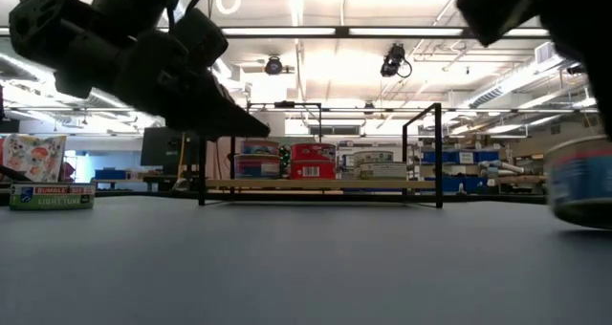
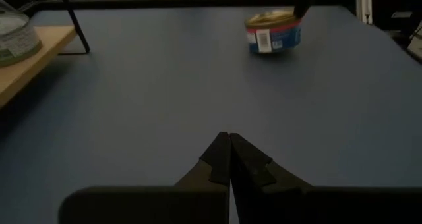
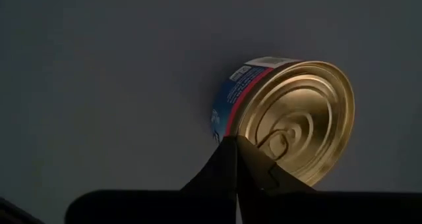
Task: Stack canned seafood by type on shelf
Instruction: Stack the blue tuna can on top of the other blue tuna can on the shelf
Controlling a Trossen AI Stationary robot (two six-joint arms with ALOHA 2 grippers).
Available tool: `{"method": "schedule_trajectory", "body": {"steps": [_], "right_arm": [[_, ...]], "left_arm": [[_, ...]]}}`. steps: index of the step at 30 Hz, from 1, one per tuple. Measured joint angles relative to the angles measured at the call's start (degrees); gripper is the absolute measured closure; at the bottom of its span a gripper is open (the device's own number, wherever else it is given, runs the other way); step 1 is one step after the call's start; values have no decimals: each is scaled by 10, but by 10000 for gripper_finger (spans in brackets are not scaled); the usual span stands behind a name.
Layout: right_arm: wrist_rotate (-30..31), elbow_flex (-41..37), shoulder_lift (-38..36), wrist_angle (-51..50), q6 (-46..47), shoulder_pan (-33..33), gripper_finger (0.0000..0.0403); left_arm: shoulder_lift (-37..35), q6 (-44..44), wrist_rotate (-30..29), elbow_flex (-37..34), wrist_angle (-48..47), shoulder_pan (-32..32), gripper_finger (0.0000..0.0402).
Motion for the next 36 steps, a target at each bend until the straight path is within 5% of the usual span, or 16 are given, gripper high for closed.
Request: {"method": "schedule_trajectory", "body": {"steps": [17,36], "right_arm": [[12,0,0,153,-230,-104,400],[-151,0,0,315,-341,-211,400]], "left_arm": [[-54,14,-9,0,-90,-32,396],[-54,40,-21,0,-83,-79,396]]}}
